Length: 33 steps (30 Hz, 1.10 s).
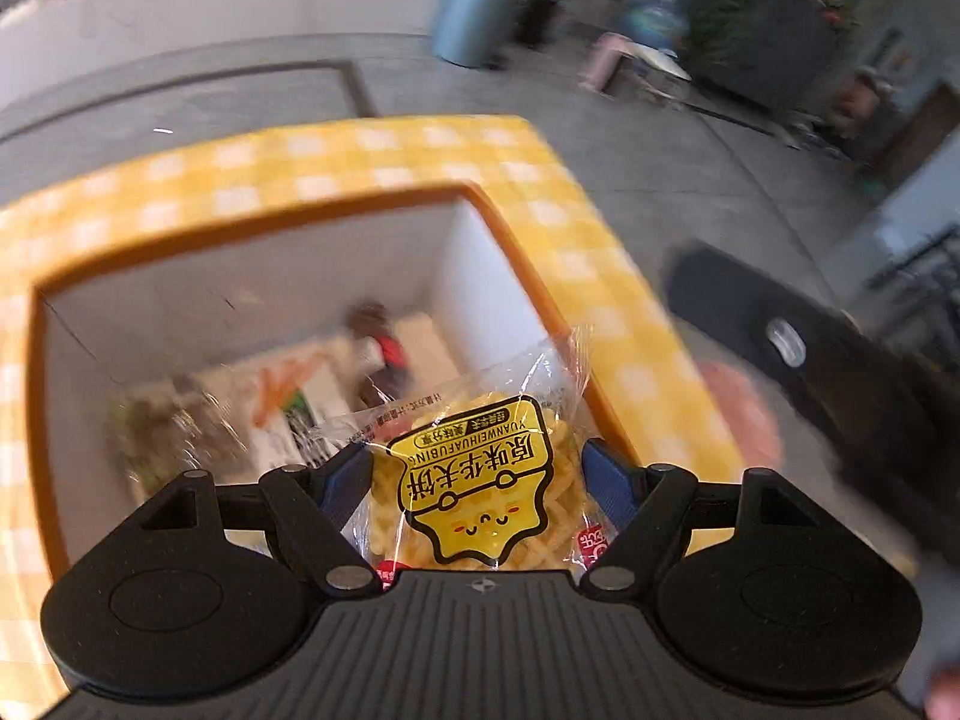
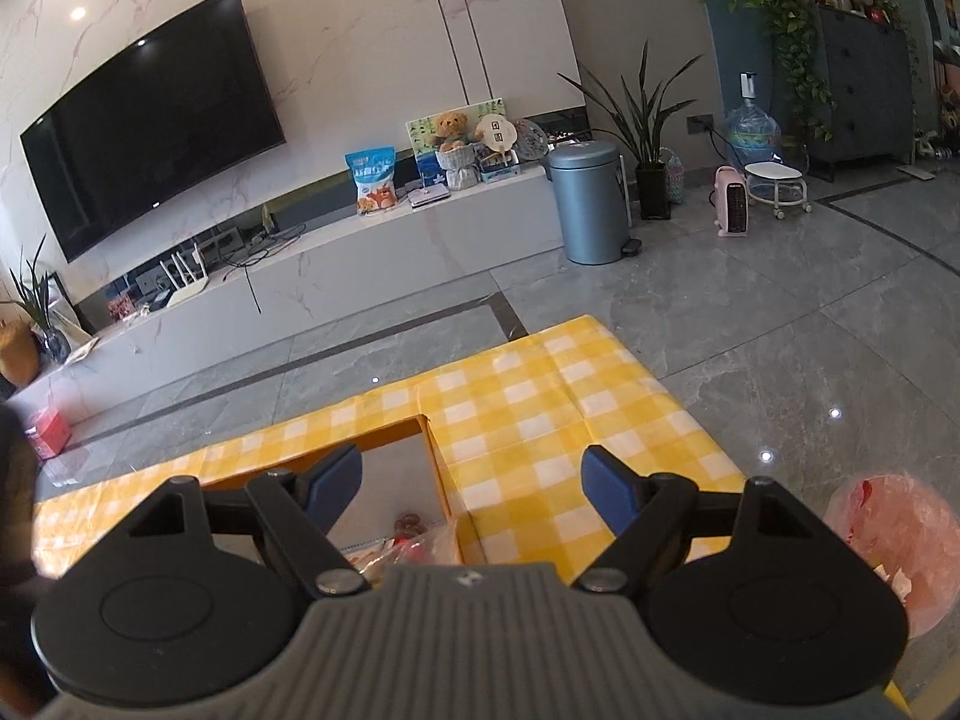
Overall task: Organize snacks
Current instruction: 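Release the waffle bag into the box with the left tool while the right drops the cola bottle in, then withdraw both tools from the box and hold them above it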
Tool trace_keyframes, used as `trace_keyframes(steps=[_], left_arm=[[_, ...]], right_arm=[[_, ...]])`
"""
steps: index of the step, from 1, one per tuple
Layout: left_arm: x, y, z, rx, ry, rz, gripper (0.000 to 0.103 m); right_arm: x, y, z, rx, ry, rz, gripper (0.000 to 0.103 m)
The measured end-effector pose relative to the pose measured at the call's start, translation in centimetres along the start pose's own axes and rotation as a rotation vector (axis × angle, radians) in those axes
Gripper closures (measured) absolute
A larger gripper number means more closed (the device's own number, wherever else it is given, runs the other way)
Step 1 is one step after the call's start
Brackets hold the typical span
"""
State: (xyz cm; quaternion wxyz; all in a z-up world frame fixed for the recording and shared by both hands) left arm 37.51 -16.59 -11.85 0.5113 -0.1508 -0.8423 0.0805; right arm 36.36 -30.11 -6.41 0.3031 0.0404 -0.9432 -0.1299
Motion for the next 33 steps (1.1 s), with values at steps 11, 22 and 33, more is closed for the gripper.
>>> trace_keyframes(steps=[11, 22, 33], left_arm=[[2.0, -0.4, 0.0, -0.13, -0.096, -0.193, 0.006], [10.2, -0.4, 1.7, -0.21, -0.274, -0.163, 0.006], [21.1, 0.9, 6.4, -0.178, -0.486, -0.149, 0.005]], right_arm=[[0.3, 0.0, -0.2, -0.017, -0.012, -0.013, 0.018], [2.5, 1.3, -1.0, -0.036, -0.058, -0.022, 0.01], [11.6, 6.7, 2.6, 0.182, -0.193, 0.263, 0.009]])
Point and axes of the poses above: each gripper's, at about its wrist camera, not at the fingertips, and x roughly against the way its jaws point, y to its left, z to its underside, the point moved 6 cm from there along -x, roughly the way its jaws point, and after that the axes turned 1 degree about z, right-handed, at the moved point
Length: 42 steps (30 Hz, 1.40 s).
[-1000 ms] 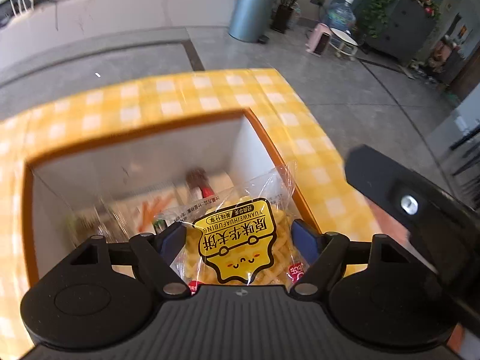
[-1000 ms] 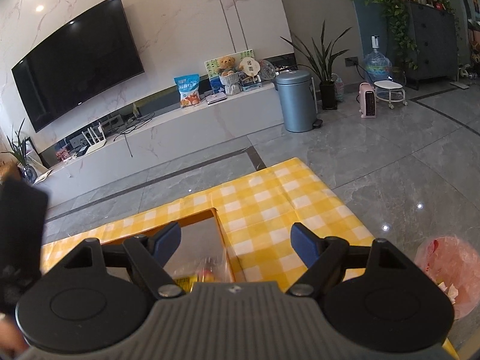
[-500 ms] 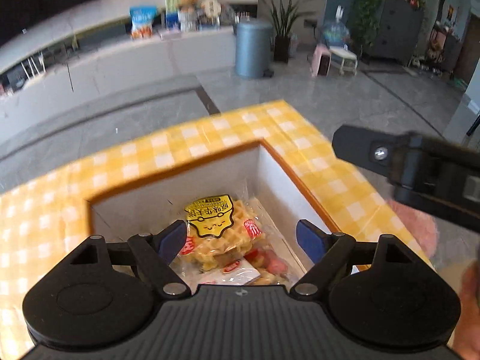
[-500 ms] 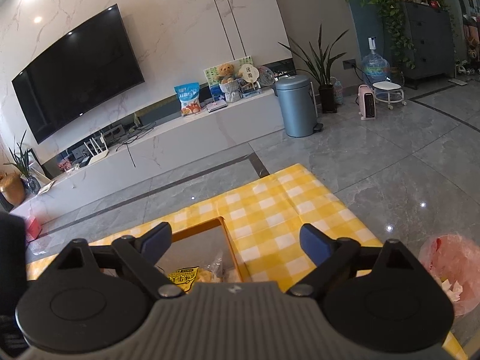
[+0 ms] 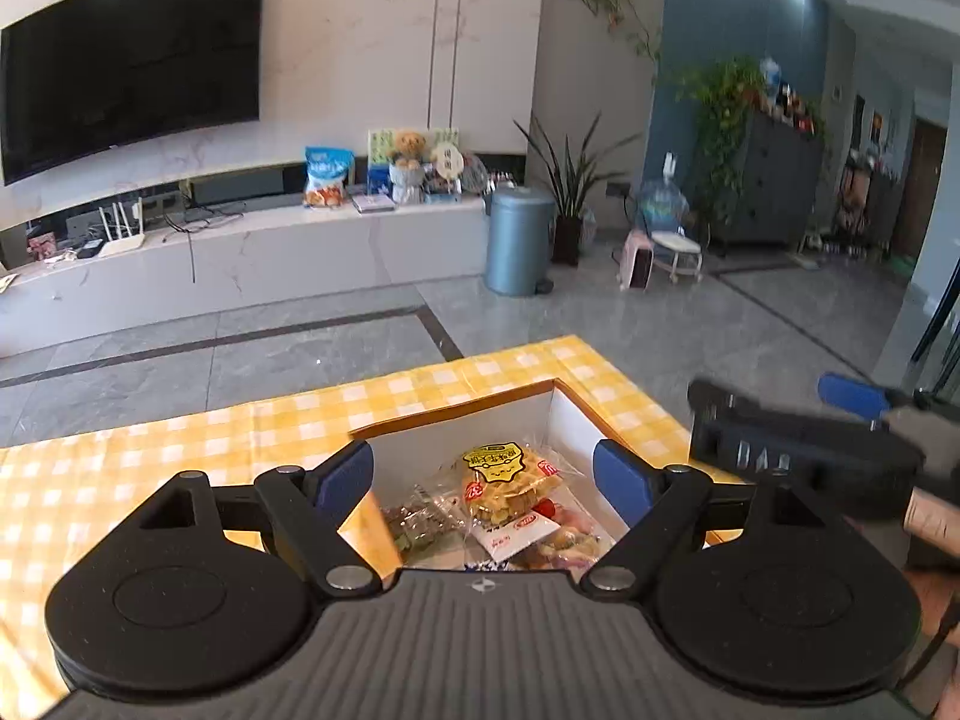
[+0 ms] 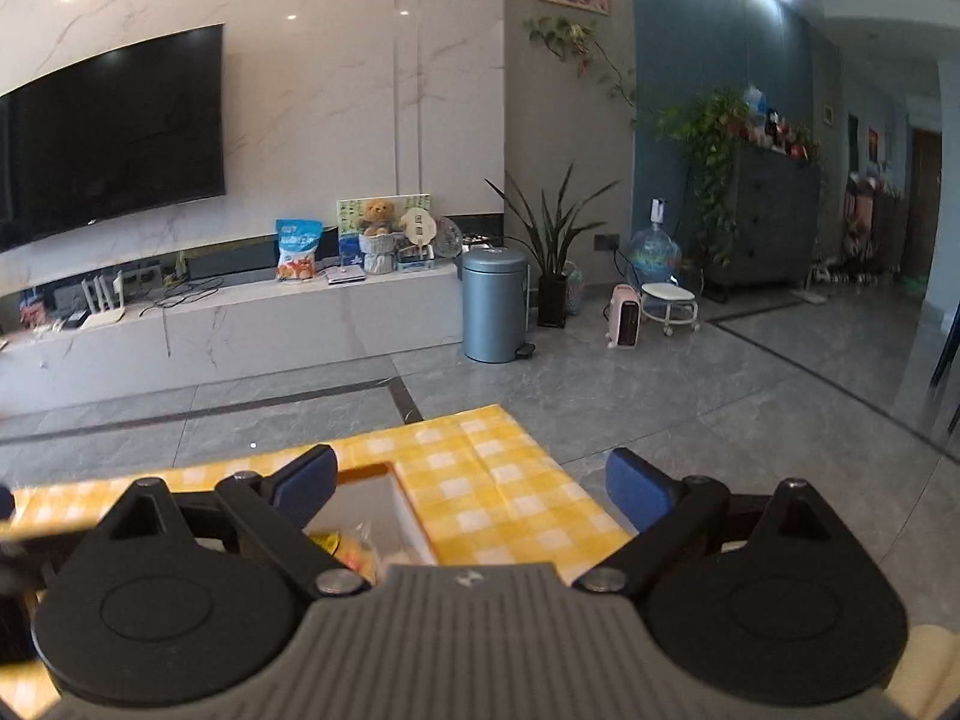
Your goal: Organize snacks
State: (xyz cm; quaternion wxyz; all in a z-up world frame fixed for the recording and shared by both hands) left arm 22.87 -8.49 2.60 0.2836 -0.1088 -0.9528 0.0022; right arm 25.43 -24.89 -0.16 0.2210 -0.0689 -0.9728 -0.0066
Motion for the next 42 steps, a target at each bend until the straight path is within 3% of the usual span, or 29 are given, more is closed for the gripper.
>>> trace_keyframes(steps=[9, 15, 21, 35, 42], left_arm=[[2.7, 0.8, 3.9, 0.09, -0.029, -0.039, 0.004], [3.4, 2.2, 6.7, 0.116, -0.038, -0.111, 0.004], [3.6, 3.4, 9.5, 0.144, -0.024, -0.105, 0.004], [2.6, 3.0, 12.9, 0.106, -0.004, -0.141, 0.004], [2.7, 2.8, 13.1, 0.155, -0.006, -0.146, 0.004]], right_arm=[[7.2, 2.6, 5.4, 0.065, 0.072, -0.064, 0.003], [9.1, 3.1, 9.4, 0.002, 0.134, -0.12, 0.003], [9.5, 5.1, 12.2, 0.053, 0.184, -0.178, 0.003], [9.4, 6.7, 13.3, 0.099, 0.167, -0.165, 0.003], [9.4, 6.7, 13.4, 0.109, 0.162, -0.139, 0.004]])
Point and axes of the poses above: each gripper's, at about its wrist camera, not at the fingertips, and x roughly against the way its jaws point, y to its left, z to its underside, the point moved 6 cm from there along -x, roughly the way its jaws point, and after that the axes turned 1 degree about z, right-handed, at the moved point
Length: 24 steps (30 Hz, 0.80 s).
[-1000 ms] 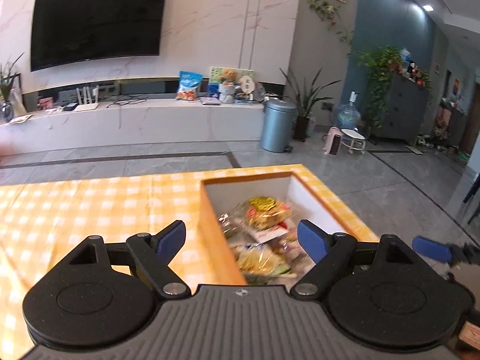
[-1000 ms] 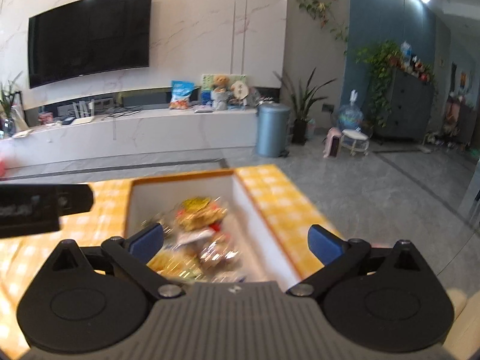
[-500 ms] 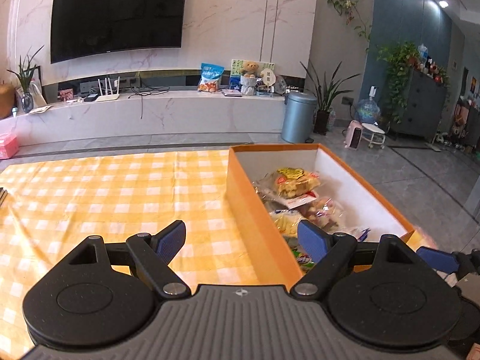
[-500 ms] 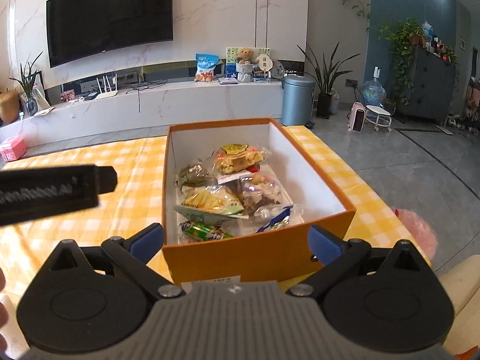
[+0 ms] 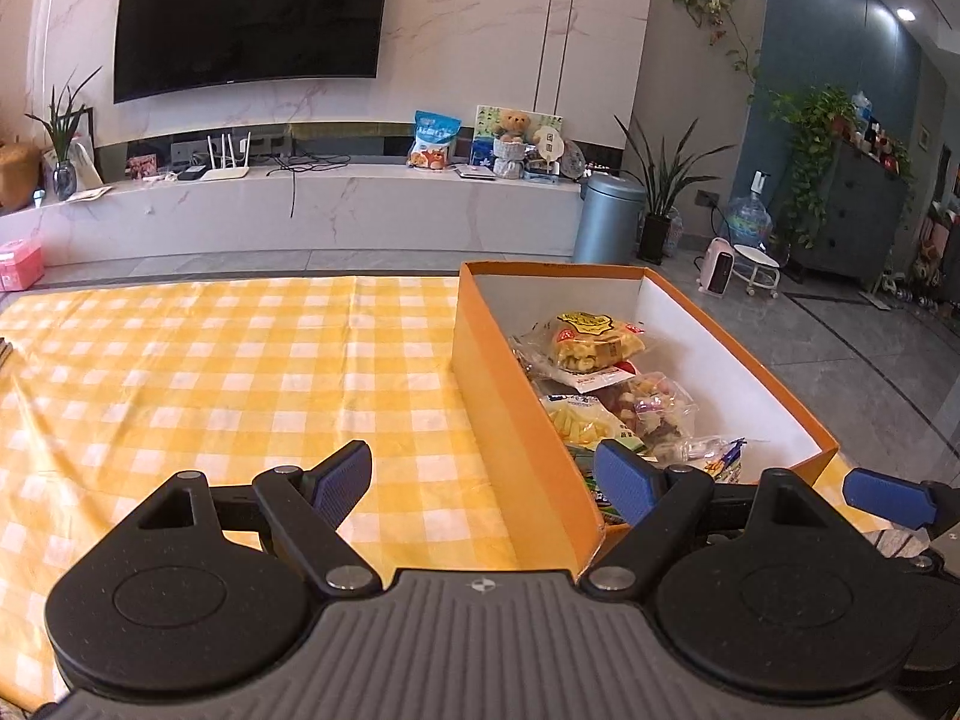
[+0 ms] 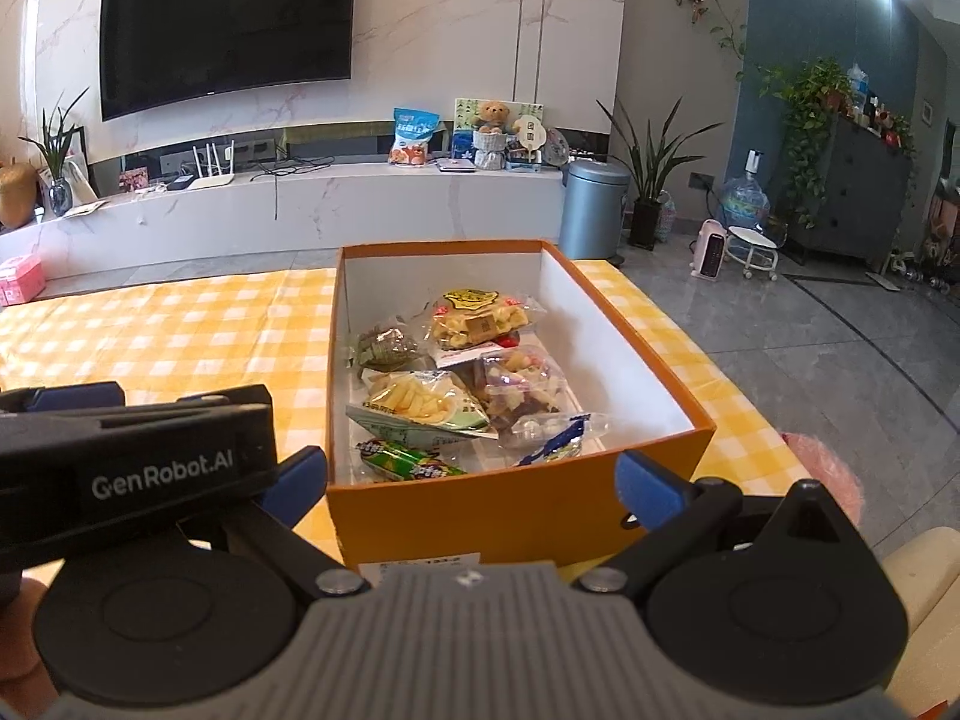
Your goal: Organize snacks
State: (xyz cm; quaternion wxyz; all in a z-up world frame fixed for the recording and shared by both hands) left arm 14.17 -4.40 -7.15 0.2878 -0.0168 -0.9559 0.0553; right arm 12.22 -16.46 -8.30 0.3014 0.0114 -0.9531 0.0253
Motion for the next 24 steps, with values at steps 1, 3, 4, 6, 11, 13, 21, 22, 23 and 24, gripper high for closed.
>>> trace_keyframes(steps=[1, 3, 4, 6, 11, 13, 21, 22, 23, 24], left_arm=[[0.01, 0.03, 0.01, -0.002, 0.003, 0.002, 0.004], [0.04, -0.01, 0.01, -0.001, 0.004, 0.0, 0.004], [0.06, 0.03, -0.01, -0.001, 0.005, -0.001, 0.004], [-0.01, 0.01, -0.04, -0.002, 0.009, -0.002, 0.004], [-0.03, -0.03, 0.03, 0.002, 0.011, -0.013, 0.004], [-0.01, -0.06, 0.06, 0.001, 0.009, -0.007, 0.004], [0.12, 0.0, 0.16, 0.007, 0.01, -0.008, 0.004], [0.17, -0.01, 0.13, 0.008, 0.01, -0.008, 0.004], [0.29, -0.03, 0.17, 0.008, 0.01, -0.01, 0.004], [0.23, -0.01, 0.09, 0.007, 0.009, -0.012, 0.004]], right_arm=[[-0.04, 0.07, 0.11, 0.0, 0.001, 0.001, 0.004], [-0.1, 0.08, 0.15, 0.0, 0.002, 0.001, 0.004], [-0.11, 0.07, 0.16, 0.0, 0.003, 0.001, 0.004], [-0.14, 0.1, 0.24, -0.001, 0.005, 0.001, 0.004], [-0.14, 0.06, 0.3, -0.001, 0.007, 0.003, 0.004], [-0.11, 0.04, 0.32, -0.006, 0.009, 0.005, 0.004], [-0.01, 0.19, 0.08, 0.007, 0.003, 0.011, 0.004], [0.0, 0.15, -0.01, 0.01, 0.002, 0.013, 0.004], [0.03, 0.16, -0.03, 0.013, 0.0, 0.016, 0.004], [0.05, 0.16, -0.06, 0.016, -0.002, 0.018, 0.004]])
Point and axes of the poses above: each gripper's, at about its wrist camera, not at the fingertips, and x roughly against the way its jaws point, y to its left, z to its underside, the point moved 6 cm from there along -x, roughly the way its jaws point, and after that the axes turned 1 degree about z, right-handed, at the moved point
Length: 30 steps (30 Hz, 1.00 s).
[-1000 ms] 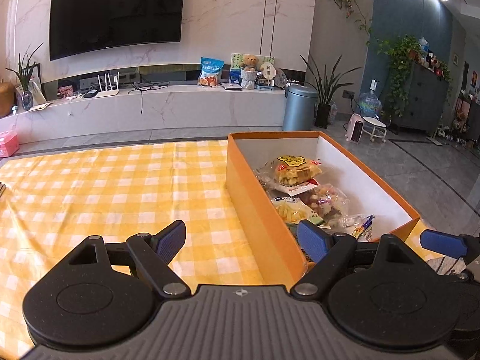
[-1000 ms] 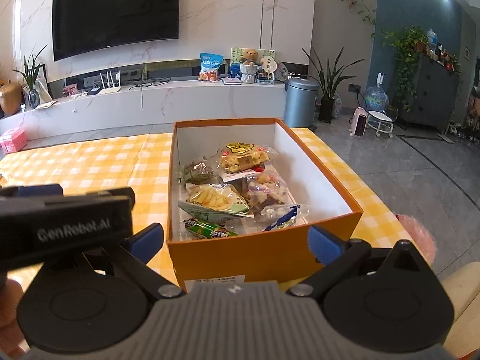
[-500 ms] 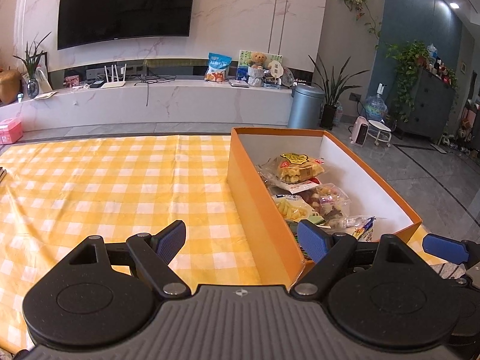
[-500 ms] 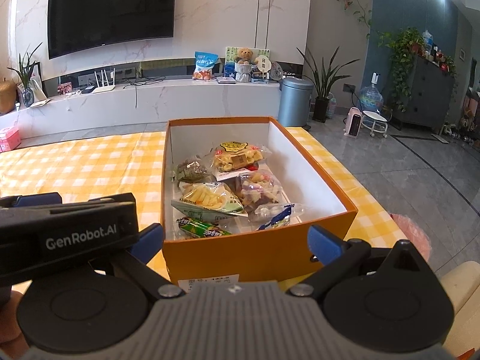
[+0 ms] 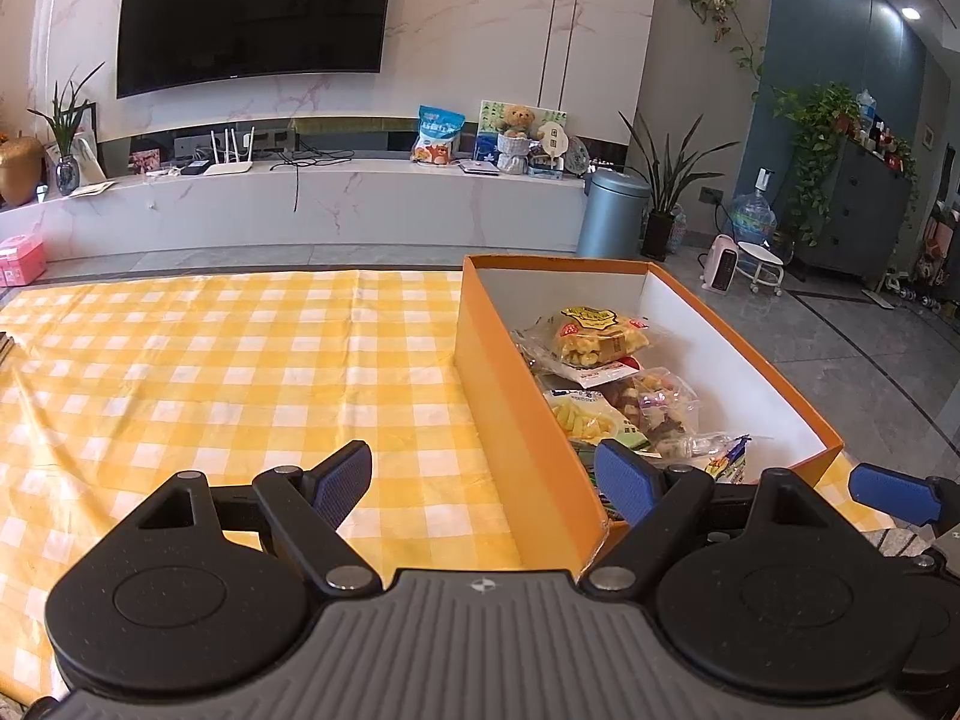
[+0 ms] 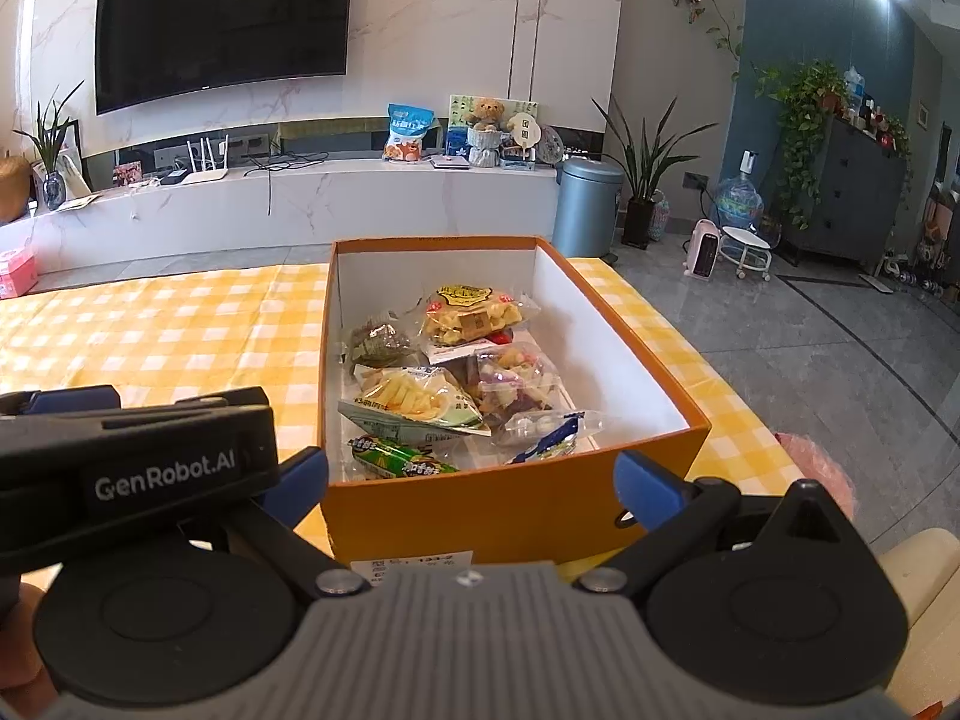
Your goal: Organize snacks
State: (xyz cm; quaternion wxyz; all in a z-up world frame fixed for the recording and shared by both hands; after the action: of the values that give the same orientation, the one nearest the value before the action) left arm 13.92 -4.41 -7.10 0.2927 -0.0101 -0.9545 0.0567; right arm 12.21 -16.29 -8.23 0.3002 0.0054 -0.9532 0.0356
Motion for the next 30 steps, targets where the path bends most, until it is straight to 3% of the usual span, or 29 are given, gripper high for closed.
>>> trace_keyframes(steps=[30], left_arm=[[-0.1, 0.24, 0.0, -0.003, 0.015, -0.023, 0.004]], right_arm=[[0.21, 0.16, 0.21, 0.019, -0.003, 0.015, 0.004]])
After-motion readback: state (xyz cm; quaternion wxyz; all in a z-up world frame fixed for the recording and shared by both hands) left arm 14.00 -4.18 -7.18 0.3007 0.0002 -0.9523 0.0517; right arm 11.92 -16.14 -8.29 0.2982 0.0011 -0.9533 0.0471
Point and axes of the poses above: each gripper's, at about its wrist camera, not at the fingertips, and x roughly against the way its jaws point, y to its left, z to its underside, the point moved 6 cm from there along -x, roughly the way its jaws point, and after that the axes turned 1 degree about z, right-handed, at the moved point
